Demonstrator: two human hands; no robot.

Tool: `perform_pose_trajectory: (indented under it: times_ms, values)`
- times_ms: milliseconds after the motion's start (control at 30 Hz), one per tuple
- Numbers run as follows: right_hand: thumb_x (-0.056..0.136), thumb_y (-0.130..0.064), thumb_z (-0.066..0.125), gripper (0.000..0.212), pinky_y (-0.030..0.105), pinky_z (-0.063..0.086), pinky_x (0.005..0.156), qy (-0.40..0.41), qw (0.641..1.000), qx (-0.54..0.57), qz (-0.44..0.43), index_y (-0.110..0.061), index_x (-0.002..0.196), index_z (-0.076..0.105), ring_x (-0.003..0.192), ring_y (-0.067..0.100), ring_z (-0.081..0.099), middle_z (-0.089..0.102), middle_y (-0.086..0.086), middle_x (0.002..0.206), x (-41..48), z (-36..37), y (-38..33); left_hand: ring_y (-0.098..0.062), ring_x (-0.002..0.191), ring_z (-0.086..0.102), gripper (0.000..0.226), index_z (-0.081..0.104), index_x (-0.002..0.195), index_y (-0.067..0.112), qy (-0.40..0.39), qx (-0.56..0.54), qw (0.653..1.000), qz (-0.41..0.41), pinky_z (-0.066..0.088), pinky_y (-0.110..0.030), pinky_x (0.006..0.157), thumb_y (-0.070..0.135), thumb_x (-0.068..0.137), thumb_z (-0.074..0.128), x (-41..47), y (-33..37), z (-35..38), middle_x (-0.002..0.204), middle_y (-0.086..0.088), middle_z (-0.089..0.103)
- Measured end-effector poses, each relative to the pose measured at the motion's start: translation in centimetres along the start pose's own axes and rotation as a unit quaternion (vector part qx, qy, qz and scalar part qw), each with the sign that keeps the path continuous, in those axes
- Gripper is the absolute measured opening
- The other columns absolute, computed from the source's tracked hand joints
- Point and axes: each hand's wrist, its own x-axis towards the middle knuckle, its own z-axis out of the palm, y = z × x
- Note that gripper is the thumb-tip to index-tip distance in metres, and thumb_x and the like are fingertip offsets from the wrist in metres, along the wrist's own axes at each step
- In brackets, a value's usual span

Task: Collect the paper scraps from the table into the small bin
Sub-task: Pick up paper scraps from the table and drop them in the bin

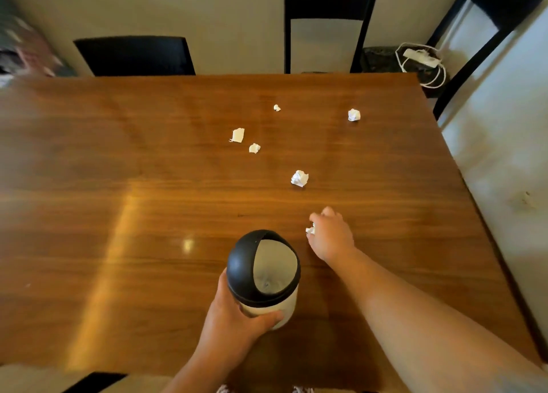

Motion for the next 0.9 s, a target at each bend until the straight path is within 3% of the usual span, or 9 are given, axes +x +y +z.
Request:
perform_pose_trajectory:
  times_ms: [133, 267, 433, 533, 600, 733, 800, 833, 900]
  values:
    - [0.094, -0.022, 0.057, 0.018, 0.029, 0.05, 0.076, 0.003, 0.998, 0.067, -0.005, -0.02, 0.112, 0.062, 0.096, 0.019, 0.058, 0.057, 0.002, 0.113, -2.8, 1.2, 0.4, 0.012, 0.11, 0.062, 0.105, 0.04, 0.115, 0.076, 0.011, 0.003, 1.0, -0.01, 0.054, -0.037, 0.1, 0.068, 0.026, 0.096, -1.2, -0.2, -0.9, 0.119, 0.035, 0.065]
    - [0.091, -0.021, 0.057, 0.008, 0.02, 0.046, 0.067, -0.039, 0.988, 0.149, 0.004, -0.025, 0.095, 0.063, 0.085, 0.012, 0.058, 0.058, -0.005, 0.1, -7.7, 2.0, 1.1, 0.002, 0.114, 0.062, 0.11, 0.04, 0.12, 0.064, -0.004, 0.004, 1.0, -0.022, 0.052, -0.039, 0.104, 0.06, 0.027, 0.098, -2.2, -0.5, -1.9, 0.12, 0.019, 0.068]
    - [0.089, -0.024, 0.064, 0.017, 0.017, 0.042, 0.062, -0.017, 0.96, 0.274, 0.052, -0.037, 0.08, 0.06, 0.082, 0.004, 0.059, 0.064, -0.011, 0.092, -14.0, -0.8, -0.2, 0.01, 0.107, 0.061, 0.099, 0.039, 0.115, 0.064, -0.039, 0.014, 0.999, -0.022, 0.048, -0.017, 0.088, 0.051, 0.035, 0.095, -3.6, -1.3, -3.1, 0.113, 0.023, 0.069]
    - [0.089, -0.03, 0.066, 0.011, 0.012, 0.039, 0.059, 0.094, 0.947, 0.306, 0.029, -0.04, 0.092, 0.061, 0.079, -0.002, 0.06, 0.064, -0.018, 0.093, -16.3, -7.0, -2.9, 0.02, 0.102, 0.058, 0.099, 0.034, 0.112, 0.073, -0.049, 0.016, 0.999, -0.012, 0.045, -0.012, 0.083, 0.054, 0.037, 0.094, -4.4, -1.6, -3.7, 0.111, 0.039, 0.065]
    - [0.088, -0.037, 0.064, 0.016, 0.009, 0.044, 0.054, 0.225, 0.927, 0.298, -0.026, -0.038, 0.104, 0.063, 0.079, -0.005, 0.06, 0.061, -0.024, 0.091, -18.5, -12.3, -5.0, 0.016, 0.105, 0.058, 0.102, 0.031, 0.114, 0.074, -0.053, 0.018, 0.998, -0.008, 0.047, -0.015, 0.086, 0.056, 0.037, 0.094, -5.2, -1.6, -4.3, 0.113, 0.032, 0.066]
    - [0.091, -0.027, 0.067, 0.019, 0.007, 0.046, 0.062, 0.49, 0.787, 0.328, -0.18, -0.033, 0.109, 0.063, 0.076, -0.001, 0.061, 0.063, -0.022, 0.094, -24.0, -21.0, -8.5, 0.009, 0.111, 0.058, 0.104, 0.029, 0.111, 0.08, -0.061, 0.006, 0.998, 0.006, 0.051, -0.03, 0.101, 0.055, 0.037, 0.097, -6.2, -1.8, -5.2, 0.118, 0.029, 0.065]
    - [0.092, -0.02, 0.067, 0.018, 0.007, 0.044, 0.066, 0.531, 0.751, 0.326, -0.217, -0.024, 0.11, 0.063, 0.079, -0.003, 0.059, 0.061, -0.018, 0.09, -25.4, -20.9, -10.2, 0.01, 0.112, 0.058, 0.103, 0.028, 0.109, 0.083, -0.063, 0.006, 0.998, 0.02, 0.051, -0.031, 0.102, 0.055, 0.038, 0.097, -6.5, -1.7, -5.4, 0.118, 0.033, 0.064]
    - [0.092, -0.02, 0.067, 0.017, 0.009, 0.045, 0.067, 0.514, 0.766, 0.315, -0.225, -0.02, 0.109, 0.063, 0.079, -0.003, 0.057, 0.06, -0.014, 0.091, -25.6, -19.6, -11.1, 0.009, 0.112, 0.059, 0.103, 0.028, 0.11, 0.082, -0.065, 0.002, 0.998, 0.028, 0.051, -0.032, 0.103, 0.056, 0.038, 0.097, -6.7, -1.6, -5.5, 0.118, 0.034, 0.064]
    - [0.09, -0.027, 0.067, 0.026, 0.016, 0.05, 0.074, 0.372, 0.862, 0.269, -0.216, -0.015, 0.114, 0.065, 0.088, 0.0, 0.058, 0.063, -0.009, 0.102, -25.4, -15.4, -12.8, 0.009, 0.112, 0.06, 0.104, 0.031, 0.118, 0.077, -0.069, -0.011, 0.997, 0.042, 0.052, -0.032, 0.103, 0.057, 0.041, 0.097, -6.9, -1.4, -5.7, 0.119, 0.036, 0.062]
